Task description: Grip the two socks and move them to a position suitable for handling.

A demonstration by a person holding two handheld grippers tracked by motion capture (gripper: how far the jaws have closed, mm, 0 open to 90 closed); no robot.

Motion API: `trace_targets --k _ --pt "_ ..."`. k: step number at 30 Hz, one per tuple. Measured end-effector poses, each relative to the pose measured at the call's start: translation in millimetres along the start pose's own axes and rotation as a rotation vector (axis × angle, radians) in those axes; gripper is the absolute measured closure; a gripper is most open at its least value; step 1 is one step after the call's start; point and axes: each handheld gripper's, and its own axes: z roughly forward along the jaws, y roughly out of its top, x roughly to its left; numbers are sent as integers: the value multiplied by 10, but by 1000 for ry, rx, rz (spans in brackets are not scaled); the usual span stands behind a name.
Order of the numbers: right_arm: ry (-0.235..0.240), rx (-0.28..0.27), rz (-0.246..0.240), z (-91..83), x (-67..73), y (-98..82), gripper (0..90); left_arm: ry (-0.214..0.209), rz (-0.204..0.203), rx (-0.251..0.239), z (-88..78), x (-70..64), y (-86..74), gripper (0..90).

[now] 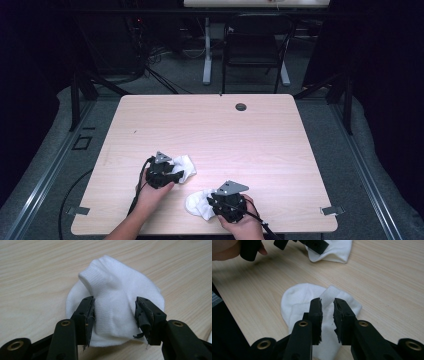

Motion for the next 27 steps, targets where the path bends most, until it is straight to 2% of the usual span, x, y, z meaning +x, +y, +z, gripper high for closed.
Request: trace_targets --k 3,5,9,16,17,19,20,27 --pt "11 29 0 29 -13 -14 759 -14 19 4 35 -20 34 501" --pt "8 75 -19 71 2 -45 760 -33 29 -9 82 -53 56 503" --pt "16 101 -28 142 5 -80 760 -46 42 -1 137 -109 107 506" --pt "16 110 -32 169 26 -87 762 -61 69 10 224 -205 185 510" --pt "15 104 -36 178 25 -91 762 -62 72 1 249 -226 195 510" --pt "23 98 -32 195 42 -92 763 -64 81 12 264 -249 217 510" --pt "22 110 -37 191 48 -86 763 -66 85 9 289 -272 233 510" --pt "20 99 -42 231 91 -72 763 -68 92 2 346 -306 275 509"
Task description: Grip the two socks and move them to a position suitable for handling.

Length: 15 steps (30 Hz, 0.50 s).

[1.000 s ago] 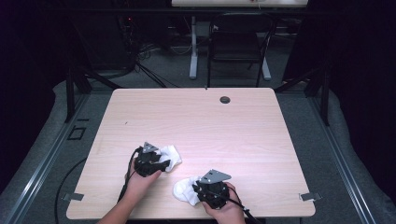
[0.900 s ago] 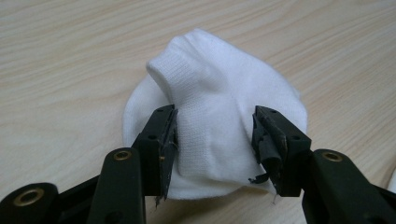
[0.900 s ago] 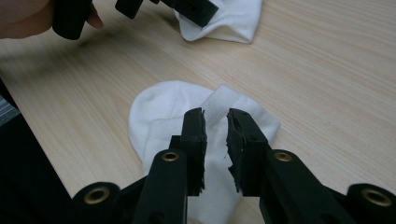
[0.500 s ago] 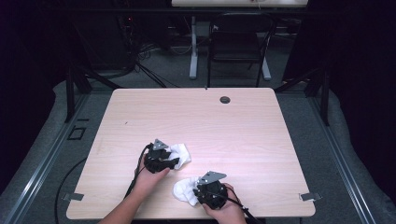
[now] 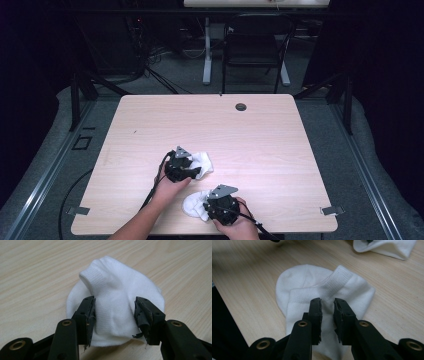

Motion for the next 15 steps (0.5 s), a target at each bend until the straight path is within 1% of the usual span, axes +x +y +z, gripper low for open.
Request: trace_targets --k 1,2,7,11,13,15 --pt "0 -4 2 8 5 2 763 -2 -4 -2 6 -6 2 509" --pt "-3 -11 0 21 14 4 762 1 3 -1 9 -9 4 508" --pt "-2 -18 -2 39 19 10 762 -4 2 4 5 -1 8 507" --pt "-2 -22 -2 47 24 15 761 -10 -13 0 7 1 8 489" --pt "-1 -26 -4 53 21 17 761 -21 -25 1 5 8 11 480" --pt "0 -27 -3 58 23 21 758 -16 -30 -3 -4 10 14 470"
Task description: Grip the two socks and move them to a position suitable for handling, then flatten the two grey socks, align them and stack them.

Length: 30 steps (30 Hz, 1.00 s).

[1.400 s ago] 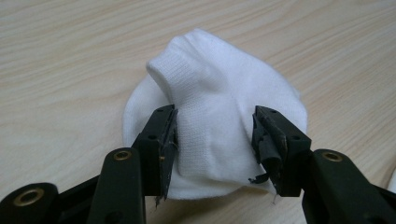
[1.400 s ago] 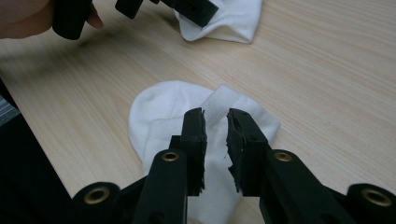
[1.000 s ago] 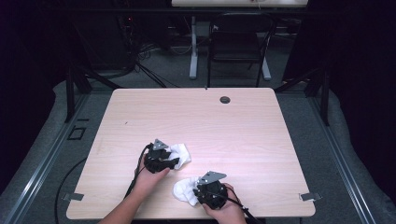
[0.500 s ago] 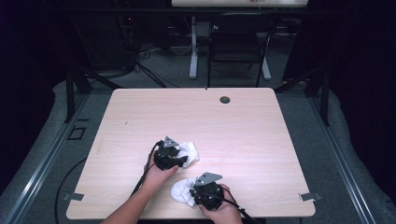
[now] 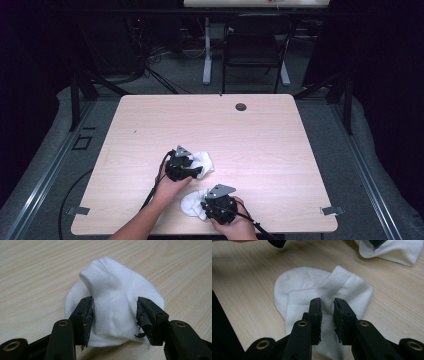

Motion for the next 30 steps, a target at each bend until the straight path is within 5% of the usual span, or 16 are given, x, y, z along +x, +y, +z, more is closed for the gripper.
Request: trace_targets --k 10,14,22,30 --pt "19 -73 13 -127 -17 22 699 2 16 -37 -265 -19 17 456" --pt "33 -76 22 -189 -73 23 622 -6 6 -54 -462 -1 -63 456" --pt "29 -83 32 -228 -103 23 618 -15 2 -56 -757 37 -264 458" --pt "15 -87 39 -316 -105 65 622 -37 -59 -83 -1082 84 -511 463"
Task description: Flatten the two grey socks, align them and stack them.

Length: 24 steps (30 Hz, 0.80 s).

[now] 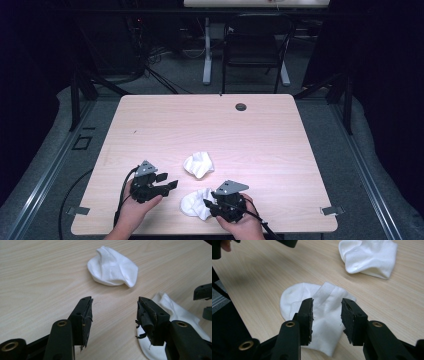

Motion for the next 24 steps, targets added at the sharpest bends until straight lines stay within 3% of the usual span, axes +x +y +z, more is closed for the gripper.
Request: trace_targets --k 3,5,10,13,18,19,24 --pt "-3 1 1 -20 -11 9 635 2 1 3 -38 -3 -24 467" --pt "7 4 30 -32 -11 -5 656 16 0 4 -68 0 -59 483" --pt "0 6 11 -26 26 -4 665 14 -10 2 -69 -3 -93 499" --pt "0 2 6 -17 42 -7 668 16 14 2 -27 -21 -118 507" --pt "16 29 -43 42 77 -30 668 -7 40 49 68 -68 -162 531" --pt "17 30 -58 58 102 -38 668 -6 63 57 82 -110 -165 536" --pt "26 34 -62 81 128 -45 689 -29 84 72 119 -195 -181 572"
